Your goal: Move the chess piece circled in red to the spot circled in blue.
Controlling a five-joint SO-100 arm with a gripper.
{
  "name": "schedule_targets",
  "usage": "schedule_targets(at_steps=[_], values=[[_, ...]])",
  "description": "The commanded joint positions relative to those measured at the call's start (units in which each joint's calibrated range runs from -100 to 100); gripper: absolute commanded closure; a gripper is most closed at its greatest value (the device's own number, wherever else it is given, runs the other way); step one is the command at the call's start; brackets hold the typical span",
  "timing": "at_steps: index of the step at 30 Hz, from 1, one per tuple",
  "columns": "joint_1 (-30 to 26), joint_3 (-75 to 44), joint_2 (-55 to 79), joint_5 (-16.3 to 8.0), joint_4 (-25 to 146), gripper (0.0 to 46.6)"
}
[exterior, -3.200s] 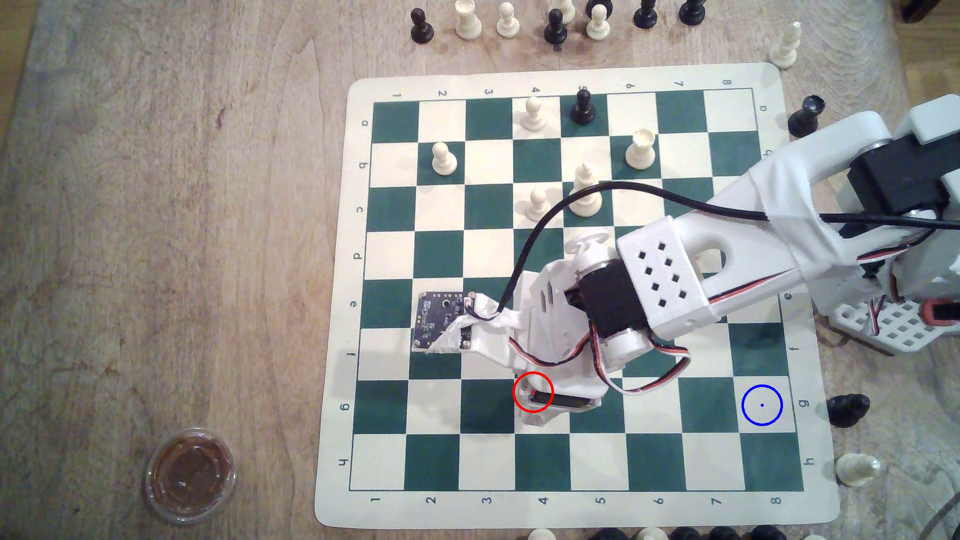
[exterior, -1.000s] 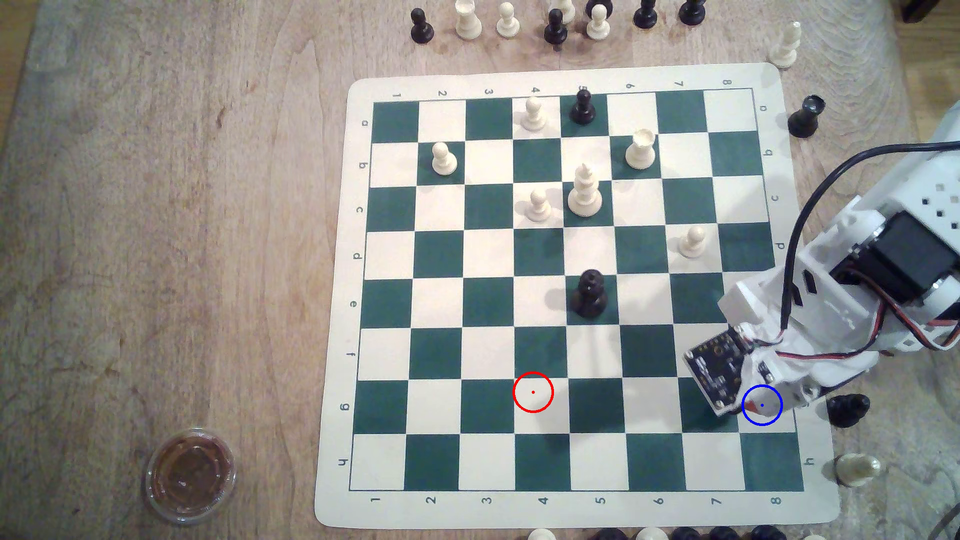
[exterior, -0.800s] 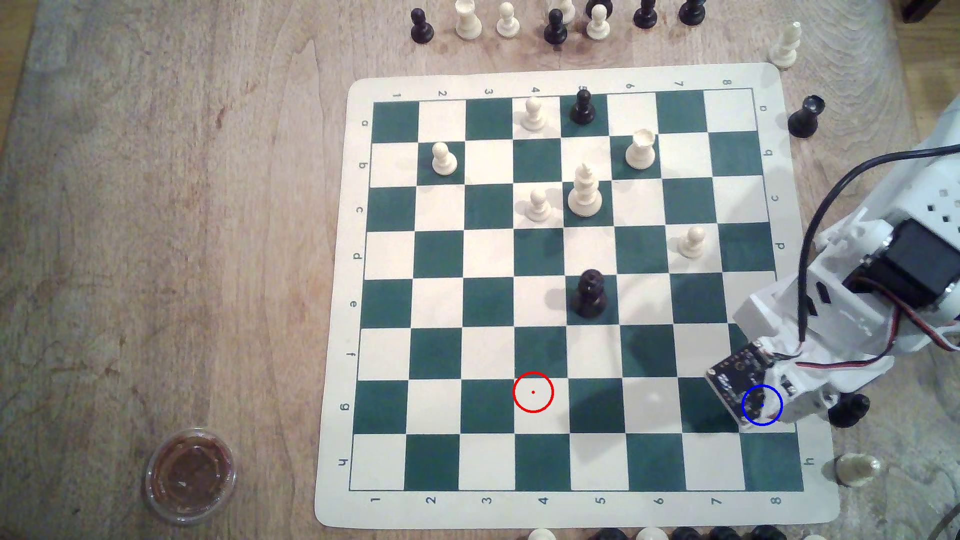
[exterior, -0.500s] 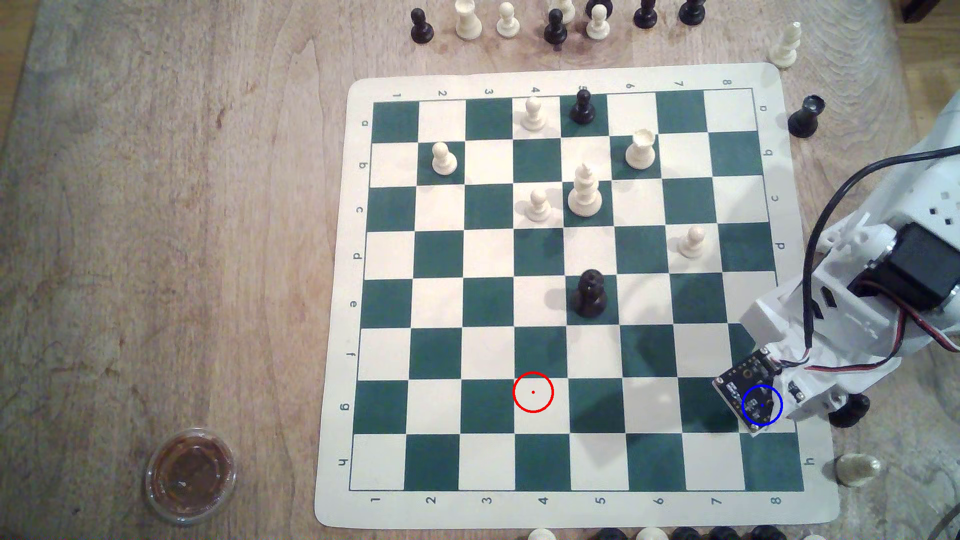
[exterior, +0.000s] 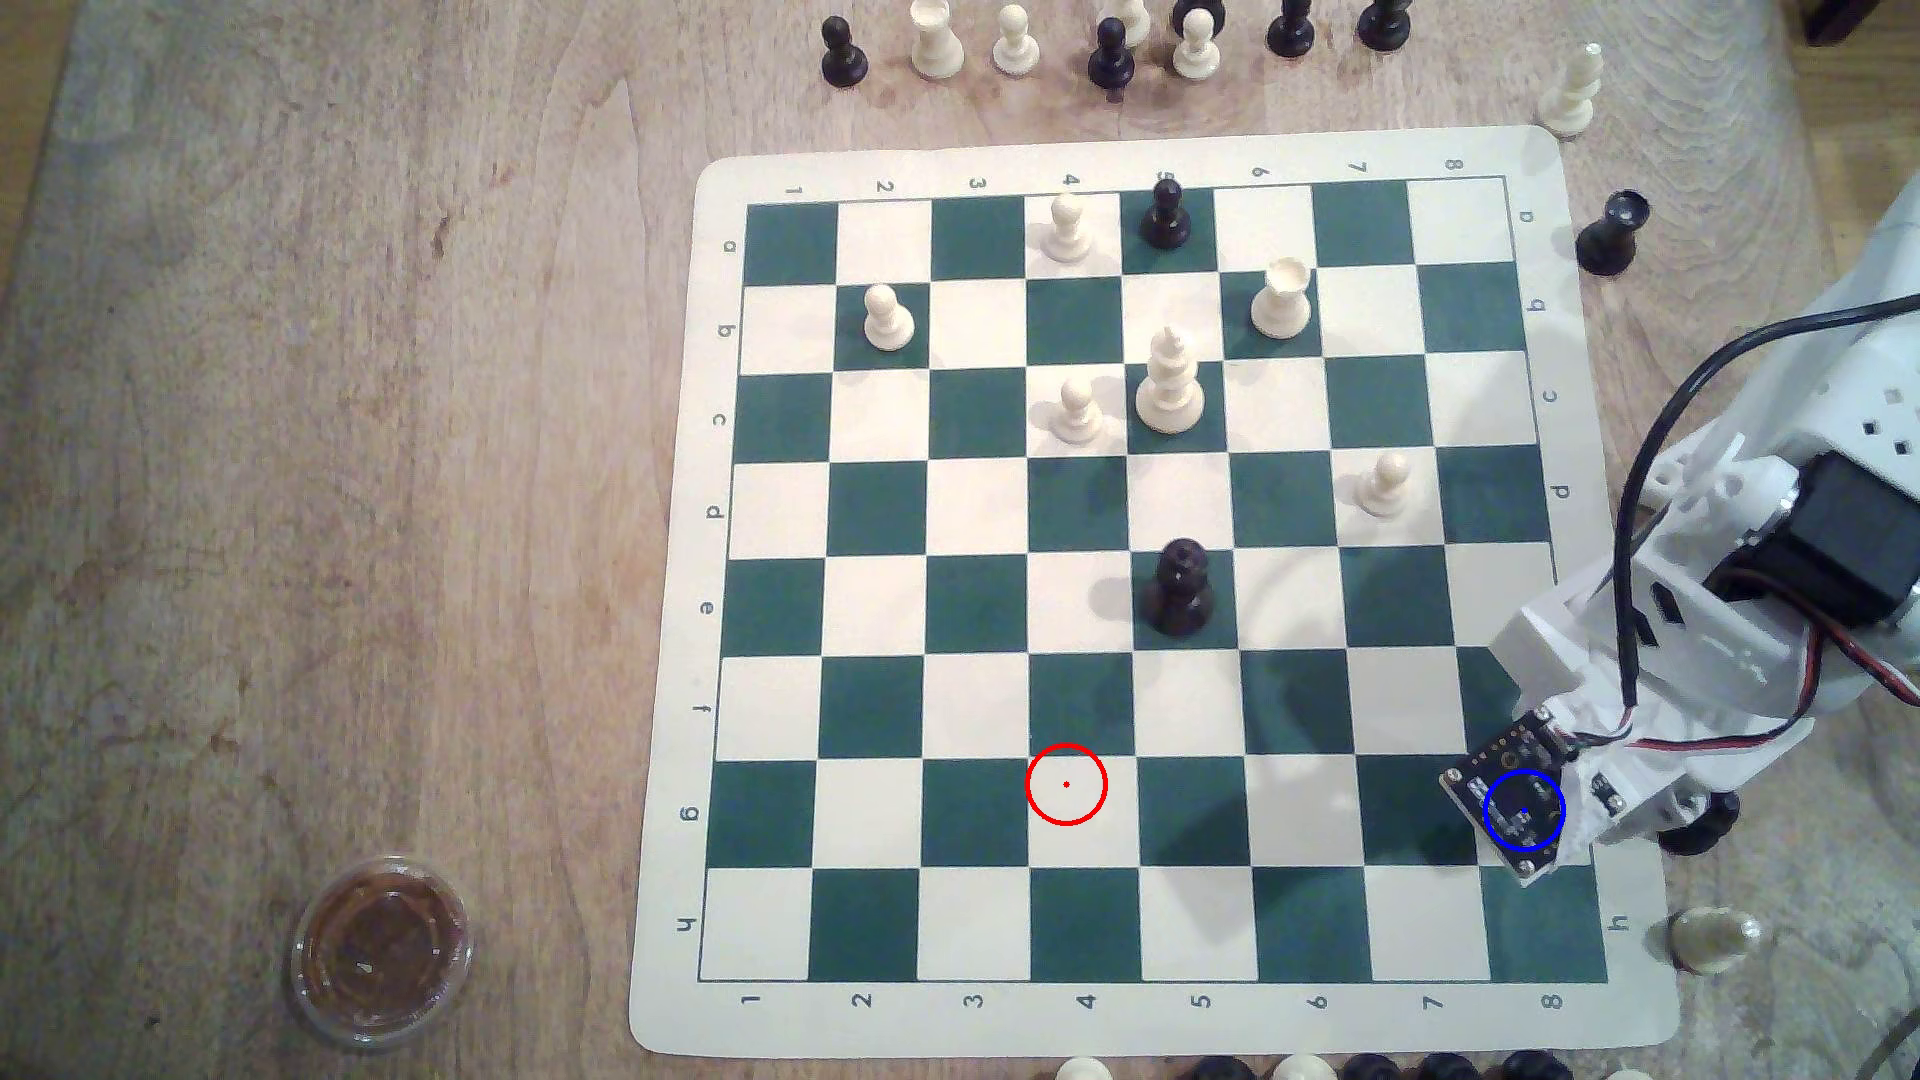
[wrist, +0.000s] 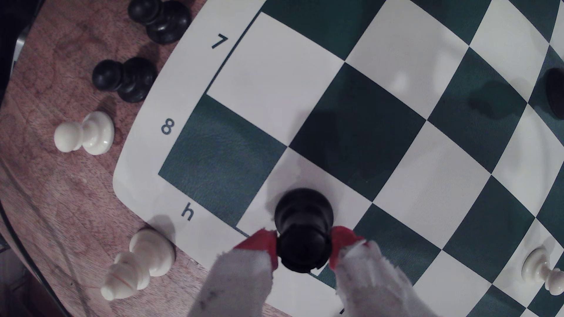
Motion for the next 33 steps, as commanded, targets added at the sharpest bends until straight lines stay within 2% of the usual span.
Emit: schedule_targets(at_steps=[1, 2, 7, 16, 22, 25, 27, 30, 31, 32, 33], values=[[-0.07, -0.88, 0.05, -0.1, -0.12, 23.9], [0.17, -0.6, -1.14, -0.2, -0.12, 20.9], [1.03, -0.51, -1.56, 0.0, 0.12, 19.0], [7.52, -9.67, 0.14, 2.78, 5.45, 18.3], [7.99, -13.48, -1.39, 2.3, 12.41, 17.9], [11.2, -18.74, -2.92, 2.64, 15.69, 18.9], [13.39, -21.73, -3.6, 3.27, 16.91, 20.5], [19.41, -24.18, -6.66, 6.59, 15.85, 26.8], [22.38, -24.09, -7.59, 7.62, 13.8, 30.7], [27.86, -23.45, -9.2, 8.64, 9.87, 38.9], [29.81, -23.36, -9.71, 8.55, 8.23, 41.4]])
